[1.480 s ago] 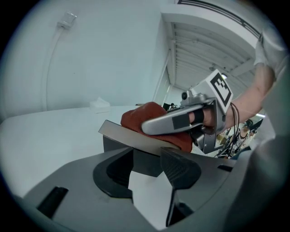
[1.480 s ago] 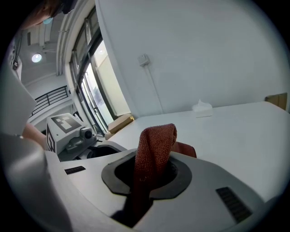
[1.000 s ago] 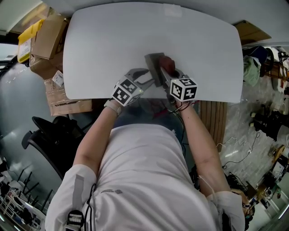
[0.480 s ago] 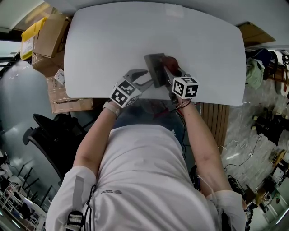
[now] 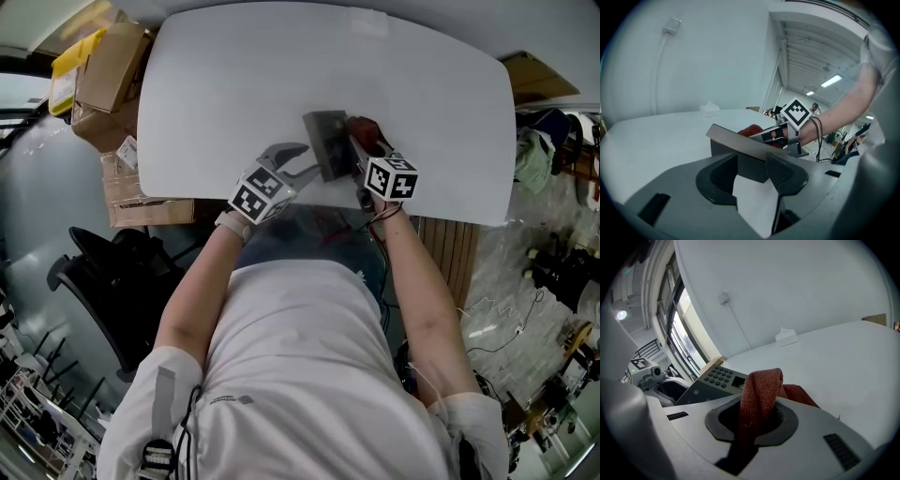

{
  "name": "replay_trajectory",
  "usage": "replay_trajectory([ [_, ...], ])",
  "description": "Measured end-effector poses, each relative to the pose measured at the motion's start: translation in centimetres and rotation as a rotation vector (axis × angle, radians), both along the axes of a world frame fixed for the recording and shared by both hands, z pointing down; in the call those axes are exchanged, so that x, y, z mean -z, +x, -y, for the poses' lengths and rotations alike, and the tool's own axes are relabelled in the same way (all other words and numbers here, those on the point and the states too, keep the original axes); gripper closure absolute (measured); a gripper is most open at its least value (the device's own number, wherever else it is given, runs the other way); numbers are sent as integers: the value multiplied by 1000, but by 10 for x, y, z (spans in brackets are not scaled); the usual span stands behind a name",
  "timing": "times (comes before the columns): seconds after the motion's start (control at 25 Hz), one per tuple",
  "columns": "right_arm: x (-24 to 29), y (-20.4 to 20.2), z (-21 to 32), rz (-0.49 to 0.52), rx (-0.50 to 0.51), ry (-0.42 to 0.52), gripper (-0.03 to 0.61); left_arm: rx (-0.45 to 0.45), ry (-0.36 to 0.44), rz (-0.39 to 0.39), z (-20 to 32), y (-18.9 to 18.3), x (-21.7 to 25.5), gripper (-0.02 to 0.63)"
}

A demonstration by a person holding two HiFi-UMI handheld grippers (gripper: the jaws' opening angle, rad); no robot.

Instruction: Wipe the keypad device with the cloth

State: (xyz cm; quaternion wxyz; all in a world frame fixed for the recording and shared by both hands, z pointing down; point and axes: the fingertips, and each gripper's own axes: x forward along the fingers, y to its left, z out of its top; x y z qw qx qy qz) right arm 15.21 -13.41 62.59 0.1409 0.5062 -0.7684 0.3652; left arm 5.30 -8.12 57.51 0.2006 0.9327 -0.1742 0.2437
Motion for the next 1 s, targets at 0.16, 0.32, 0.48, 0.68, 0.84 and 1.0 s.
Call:
replay_trajectory([
  [0.16, -7, 7, 1, 27, -48, -27, 525, 23, -18, -9, 0, -3, -2, 433],
  [0.32, 4, 15, 2, 30, -84, -20, 525, 61, -56, -12, 2, -8, -4, 433],
  [0.48, 43, 21, -1, 36, -125, 58, 525, 86, -81, -54, 1, -17, 8, 433],
  [0.68, 113, 17, -19, 71, -148, 191, 525, 75, -51, -141, -3, -19, 48, 438],
  [0.84, 166, 13, -38, 122, -153, 277, 525, 87, -6, -191, -8, -17, 83, 460],
  [1.0, 207, 6, -60, 142, -104, 343, 525, 135, 66, -248, -13, -10, 123, 485],
])
